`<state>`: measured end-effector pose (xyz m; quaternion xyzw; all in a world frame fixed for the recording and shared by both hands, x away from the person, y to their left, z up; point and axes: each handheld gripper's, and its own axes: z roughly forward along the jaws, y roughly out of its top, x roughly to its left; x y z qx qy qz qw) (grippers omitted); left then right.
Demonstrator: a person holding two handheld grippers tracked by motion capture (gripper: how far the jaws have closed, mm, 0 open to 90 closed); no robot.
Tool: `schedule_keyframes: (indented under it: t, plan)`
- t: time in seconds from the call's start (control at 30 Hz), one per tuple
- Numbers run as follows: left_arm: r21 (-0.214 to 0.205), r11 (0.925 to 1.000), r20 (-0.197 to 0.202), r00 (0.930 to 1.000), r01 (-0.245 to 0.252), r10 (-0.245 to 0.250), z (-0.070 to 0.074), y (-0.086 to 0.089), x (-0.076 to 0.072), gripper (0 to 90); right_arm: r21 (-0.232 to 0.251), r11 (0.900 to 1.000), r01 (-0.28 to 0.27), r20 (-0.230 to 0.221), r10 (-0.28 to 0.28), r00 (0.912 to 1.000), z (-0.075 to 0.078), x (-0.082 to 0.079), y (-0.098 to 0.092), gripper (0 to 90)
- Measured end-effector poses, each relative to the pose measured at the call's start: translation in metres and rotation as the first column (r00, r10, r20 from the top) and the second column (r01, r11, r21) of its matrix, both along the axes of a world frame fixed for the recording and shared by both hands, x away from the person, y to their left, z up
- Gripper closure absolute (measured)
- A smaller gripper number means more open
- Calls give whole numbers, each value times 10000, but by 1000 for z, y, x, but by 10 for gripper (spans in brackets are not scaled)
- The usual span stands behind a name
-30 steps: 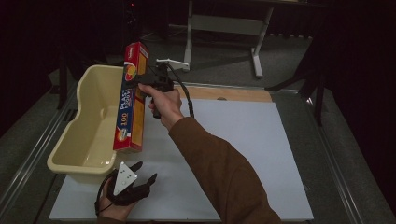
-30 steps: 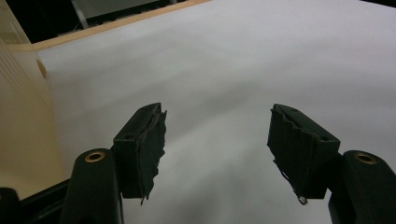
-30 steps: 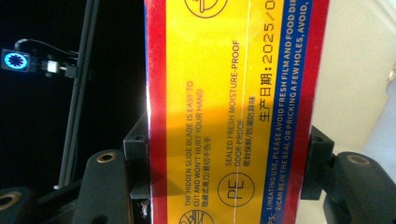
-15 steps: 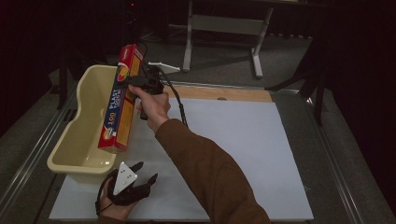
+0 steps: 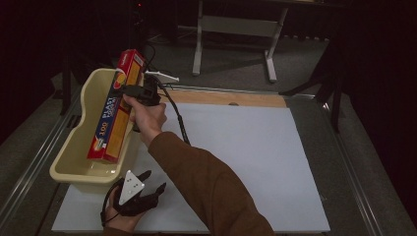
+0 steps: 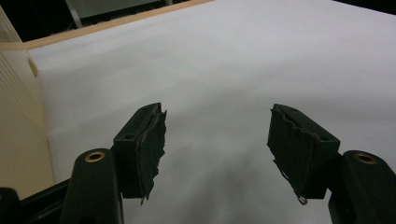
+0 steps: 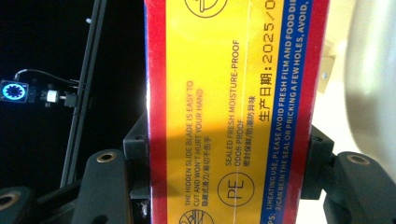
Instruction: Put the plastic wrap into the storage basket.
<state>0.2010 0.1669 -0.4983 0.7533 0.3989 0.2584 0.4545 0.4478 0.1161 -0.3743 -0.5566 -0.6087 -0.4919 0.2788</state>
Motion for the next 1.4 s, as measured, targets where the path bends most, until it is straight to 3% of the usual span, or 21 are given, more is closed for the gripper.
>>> schedule_keyframes:
  t: [0.37,0.67,0.87,1.03,1.13,1.4]
  plan:
    - [-115,9999,-6,10000,-99,99,1,3,1,362,-286,9994,-184,-377,173,9991,-21,-13,20,390]
    - [-205,9997,-21,9999,-120,120,1,4,2,361,-378,9992,-98,-1126,54,9936,-39,-15,22,385]
    - [-256,9996,-8,9999,-118,118,1,5,2,361,-978,9951,-161,-1577,5,9875,-42,-11,17,367]
    - [-218,9996,-13,9999,-154,154,2,6,2,361,-1358,9907,-81,-1417,-113,9898,-38,-14,17,326]
    - [-180,9997,-7,9999,-161,161,2,6,3,362,-1058,9942,-175,-1303,36,9915,-34,-16,15,342]
    - [-177,9996,27,9998,-216,217,2,7,2,361,-1631,9838,-744,-499,671,9965,-27,-19,6,365]
